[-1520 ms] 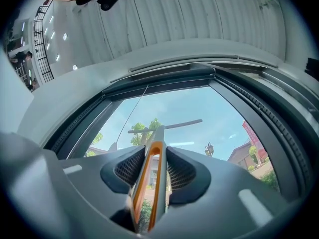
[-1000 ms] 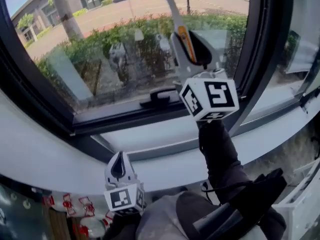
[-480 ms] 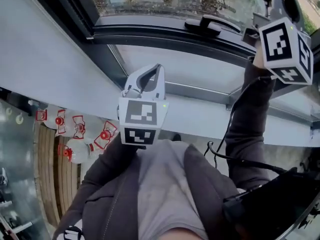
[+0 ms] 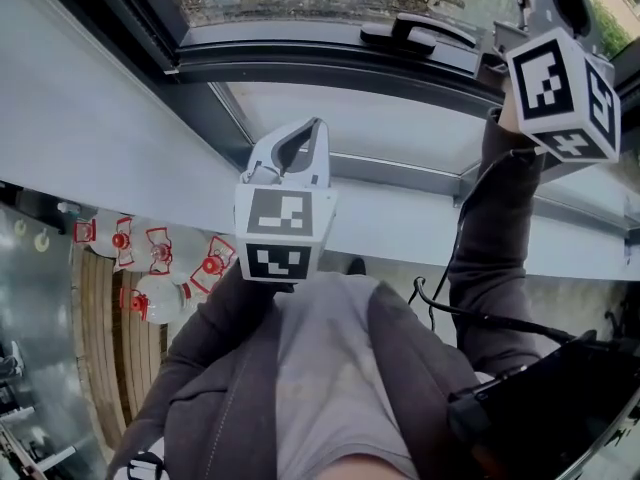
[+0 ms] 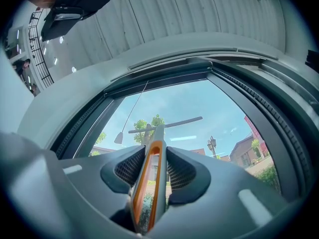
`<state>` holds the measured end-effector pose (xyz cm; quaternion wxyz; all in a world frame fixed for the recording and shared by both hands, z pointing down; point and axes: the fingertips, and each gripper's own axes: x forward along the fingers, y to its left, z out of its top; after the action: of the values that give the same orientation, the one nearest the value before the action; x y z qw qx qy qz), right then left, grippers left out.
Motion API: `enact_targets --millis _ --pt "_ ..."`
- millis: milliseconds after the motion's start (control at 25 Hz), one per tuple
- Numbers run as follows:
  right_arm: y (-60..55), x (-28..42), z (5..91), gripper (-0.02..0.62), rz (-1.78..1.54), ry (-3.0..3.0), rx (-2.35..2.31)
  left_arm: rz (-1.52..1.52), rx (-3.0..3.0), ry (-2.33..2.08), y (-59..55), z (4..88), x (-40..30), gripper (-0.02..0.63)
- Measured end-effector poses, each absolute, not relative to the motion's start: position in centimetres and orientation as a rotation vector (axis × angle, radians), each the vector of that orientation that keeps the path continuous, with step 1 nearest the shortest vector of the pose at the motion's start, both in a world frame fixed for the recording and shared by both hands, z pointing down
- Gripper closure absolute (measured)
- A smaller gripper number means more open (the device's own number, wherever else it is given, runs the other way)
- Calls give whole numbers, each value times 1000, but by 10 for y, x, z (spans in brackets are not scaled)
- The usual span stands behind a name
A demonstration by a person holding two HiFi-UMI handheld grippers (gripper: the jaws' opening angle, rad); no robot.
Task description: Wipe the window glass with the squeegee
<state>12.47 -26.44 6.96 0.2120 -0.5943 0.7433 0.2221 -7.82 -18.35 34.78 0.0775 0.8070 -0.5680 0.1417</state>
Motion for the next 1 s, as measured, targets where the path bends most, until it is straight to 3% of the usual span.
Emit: enact_targets --millis 1000 --pt "-268 125 118 465 533 2127 -1684 415 2429 -1641 -186 350 -66 606"
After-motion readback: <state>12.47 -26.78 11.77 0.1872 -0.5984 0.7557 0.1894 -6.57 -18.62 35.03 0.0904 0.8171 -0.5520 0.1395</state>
